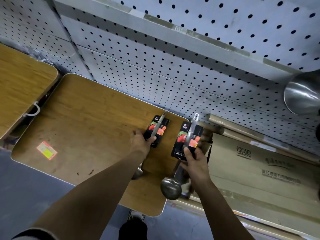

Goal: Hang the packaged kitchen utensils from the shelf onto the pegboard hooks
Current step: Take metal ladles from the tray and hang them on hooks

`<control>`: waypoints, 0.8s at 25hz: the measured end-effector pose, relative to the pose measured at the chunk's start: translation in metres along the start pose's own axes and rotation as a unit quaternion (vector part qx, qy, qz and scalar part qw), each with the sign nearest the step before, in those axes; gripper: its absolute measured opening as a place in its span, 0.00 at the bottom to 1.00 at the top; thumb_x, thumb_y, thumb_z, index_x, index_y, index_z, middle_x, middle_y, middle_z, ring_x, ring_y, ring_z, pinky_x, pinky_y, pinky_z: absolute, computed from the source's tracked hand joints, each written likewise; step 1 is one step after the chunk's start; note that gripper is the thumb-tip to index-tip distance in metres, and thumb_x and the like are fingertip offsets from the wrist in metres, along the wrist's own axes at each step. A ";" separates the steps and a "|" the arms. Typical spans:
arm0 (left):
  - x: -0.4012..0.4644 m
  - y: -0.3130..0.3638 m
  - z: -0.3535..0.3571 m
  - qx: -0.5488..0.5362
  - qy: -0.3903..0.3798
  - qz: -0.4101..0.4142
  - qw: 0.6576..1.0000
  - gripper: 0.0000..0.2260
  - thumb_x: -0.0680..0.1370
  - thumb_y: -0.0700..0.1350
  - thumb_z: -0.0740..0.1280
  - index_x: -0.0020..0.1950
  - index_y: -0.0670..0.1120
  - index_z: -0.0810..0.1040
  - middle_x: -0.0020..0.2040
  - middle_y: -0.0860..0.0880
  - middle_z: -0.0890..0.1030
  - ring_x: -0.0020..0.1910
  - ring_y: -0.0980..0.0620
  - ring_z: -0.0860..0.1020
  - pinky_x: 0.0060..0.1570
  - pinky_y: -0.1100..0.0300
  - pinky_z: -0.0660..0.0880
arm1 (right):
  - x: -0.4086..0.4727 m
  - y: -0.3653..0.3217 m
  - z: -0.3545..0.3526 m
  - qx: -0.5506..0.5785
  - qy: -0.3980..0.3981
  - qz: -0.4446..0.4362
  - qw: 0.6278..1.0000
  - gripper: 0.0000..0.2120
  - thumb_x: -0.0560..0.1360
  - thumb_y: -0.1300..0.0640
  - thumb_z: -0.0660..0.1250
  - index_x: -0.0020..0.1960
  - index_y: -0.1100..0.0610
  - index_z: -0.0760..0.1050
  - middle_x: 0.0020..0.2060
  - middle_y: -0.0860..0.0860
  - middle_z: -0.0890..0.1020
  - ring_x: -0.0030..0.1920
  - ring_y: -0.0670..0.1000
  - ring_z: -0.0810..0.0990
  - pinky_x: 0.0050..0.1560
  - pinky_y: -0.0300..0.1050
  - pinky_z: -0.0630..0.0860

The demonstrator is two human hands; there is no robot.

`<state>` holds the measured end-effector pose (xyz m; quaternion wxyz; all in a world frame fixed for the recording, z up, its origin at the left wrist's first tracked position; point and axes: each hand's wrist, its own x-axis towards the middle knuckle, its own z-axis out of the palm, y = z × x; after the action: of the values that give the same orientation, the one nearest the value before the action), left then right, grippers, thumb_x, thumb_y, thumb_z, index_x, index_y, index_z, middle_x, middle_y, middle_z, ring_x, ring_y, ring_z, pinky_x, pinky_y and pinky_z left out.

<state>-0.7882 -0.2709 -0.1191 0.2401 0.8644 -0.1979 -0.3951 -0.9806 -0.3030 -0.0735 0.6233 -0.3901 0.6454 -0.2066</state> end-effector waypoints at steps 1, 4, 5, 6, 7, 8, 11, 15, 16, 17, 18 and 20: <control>0.003 0.000 0.004 0.004 0.012 -0.007 1.000 0.25 0.72 0.54 0.74 0.63 0.43 0.72 0.63 0.42 0.71 0.62 0.42 0.72 0.63 0.47 0.71 | -0.002 -0.001 -0.002 -0.011 -0.001 -0.009 1.000 0.07 0.81 0.54 0.64 0.59 0.50 0.77 0.56 0.50 0.83 0.58 0.52 0.82 0.58 0.54 0.80; 0.007 0.001 0.013 0.036 0.037 -0.016 0.999 0.27 0.67 0.55 0.78 0.59 0.45 0.73 0.59 0.43 0.71 0.59 0.43 0.72 0.61 0.45 0.73 | -0.005 -0.003 -0.003 -0.020 0.009 -0.021 1.000 0.07 0.81 0.54 0.64 0.58 0.52 0.77 0.54 0.51 0.84 0.56 0.52 0.82 0.48 0.48 0.82; 0.007 0.003 0.016 0.043 0.037 -0.014 0.998 0.27 0.66 0.54 0.79 0.57 0.45 0.73 0.58 0.44 0.72 0.58 0.44 0.73 0.60 0.46 0.73 | -0.006 -0.004 -0.003 -0.017 0.011 -0.023 1.000 0.07 0.81 0.54 0.65 0.58 0.52 0.77 0.54 0.51 0.84 0.55 0.52 0.83 0.47 0.47 0.82; 0.005 0.005 0.019 0.049 0.035 -0.012 0.998 0.26 0.65 0.52 0.79 0.55 0.45 0.72 0.55 0.45 0.73 0.55 0.45 0.73 0.57 0.48 0.74 | -0.008 -0.004 -0.003 -0.014 0.012 -0.026 0.999 0.06 0.81 0.54 0.65 0.57 0.52 0.77 0.54 0.51 0.84 0.55 0.51 0.82 0.47 0.47 0.82; 0.004 0.007 0.022 0.050 0.028 -0.016 0.998 0.24 0.66 0.50 0.79 0.54 0.44 0.72 0.52 0.46 0.74 0.52 0.46 0.74 0.54 0.51 0.75 | -0.009 -0.003 -0.003 -0.011 0.014 -0.027 0.999 0.06 0.81 0.54 0.65 0.57 0.51 0.77 0.54 0.51 0.83 0.55 0.51 0.82 0.48 0.48 0.82; 0.002 0.009 0.025 0.041 0.019 -0.022 0.999 0.23 0.67 0.48 0.79 0.54 0.44 0.71 0.49 0.47 0.74 0.49 0.48 0.74 0.50 0.53 0.74 | -0.010 -0.002 -0.003 -0.010 0.015 -0.030 0.999 0.06 0.81 0.54 0.65 0.57 0.51 0.77 0.54 0.51 0.84 0.55 0.51 0.82 0.48 0.49 0.82; -0.001 0.007 0.029 0.022 0.001 -0.022 1.000 0.21 0.69 0.46 0.78 0.55 0.44 0.72 0.49 0.46 0.78 0.51 0.46 0.76 0.52 0.51 0.76 | -0.015 0.000 -0.003 -0.021 0.016 -0.040 0.999 0.06 0.81 0.53 0.65 0.56 0.50 0.77 0.53 0.50 0.84 0.55 0.51 0.83 0.49 0.50 0.83; -0.010 -0.005 0.023 0.007 -0.046 0.006 0.999 0.16 0.70 0.44 0.77 0.57 0.44 0.82 0.52 0.44 0.84 0.54 0.44 0.80 0.54 0.56 0.76 | -0.032 -0.004 -0.005 -0.011 0.018 -0.040 0.999 0.04 0.81 0.53 0.65 0.54 0.51 0.77 0.51 0.51 0.85 0.53 0.52 0.84 0.50 0.53 0.83; -0.016 -0.009 0.019 -0.017 -0.059 0.000 0.998 0.15 0.71 0.43 0.76 0.56 0.43 0.82 0.51 0.44 0.84 0.52 0.45 0.81 0.51 0.58 0.75 | -0.040 -0.005 -0.006 -0.003 0.019 -0.041 0.999 0.04 0.81 0.54 0.65 0.54 0.52 0.76 0.51 0.51 0.85 0.53 0.52 0.84 0.48 0.50 0.82; -0.025 -0.012 0.014 -0.041 -0.070 -0.006 0.997 0.14 0.71 0.42 0.76 0.55 0.41 0.83 0.51 0.44 0.84 0.51 0.45 0.81 0.48 0.60 0.74 | -0.050 -0.007 -0.007 0.005 0.020 -0.047 0.999 0.04 0.81 0.55 0.65 0.54 0.53 0.76 0.50 0.52 0.85 0.52 0.52 0.84 0.45 0.47 0.82; -0.034 -0.014 0.008 -0.069 -0.079 0.000 0.994 0.13 0.71 0.41 0.76 0.54 0.41 0.83 0.51 0.44 0.84 0.50 0.46 0.81 0.46 0.60 0.74 | -0.061 -0.007 -0.008 0.012 0.020 -0.056 0.998 0.03 0.81 0.55 0.65 0.53 0.54 0.76 0.50 0.53 0.85 0.51 0.52 0.84 0.42 0.44 0.81; -0.055 -0.017 -0.009 -0.118 -0.104 0.020 0.987 0.09 0.70 0.41 0.77 0.49 0.43 0.84 0.51 0.44 0.84 0.48 0.47 0.82 0.48 0.59 0.76 | -0.085 -0.011 -0.009 0.028 0.022 -0.079 0.996 0.05 0.81 0.57 0.65 0.55 0.56 0.77 0.49 0.53 0.85 0.50 0.54 0.85 0.35 0.40 0.80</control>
<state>-0.8121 -0.2249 -0.0911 0.3266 0.7800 -0.1904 -0.4986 -0.9937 -0.2472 -0.0088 0.6013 -0.4174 0.6204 -0.2816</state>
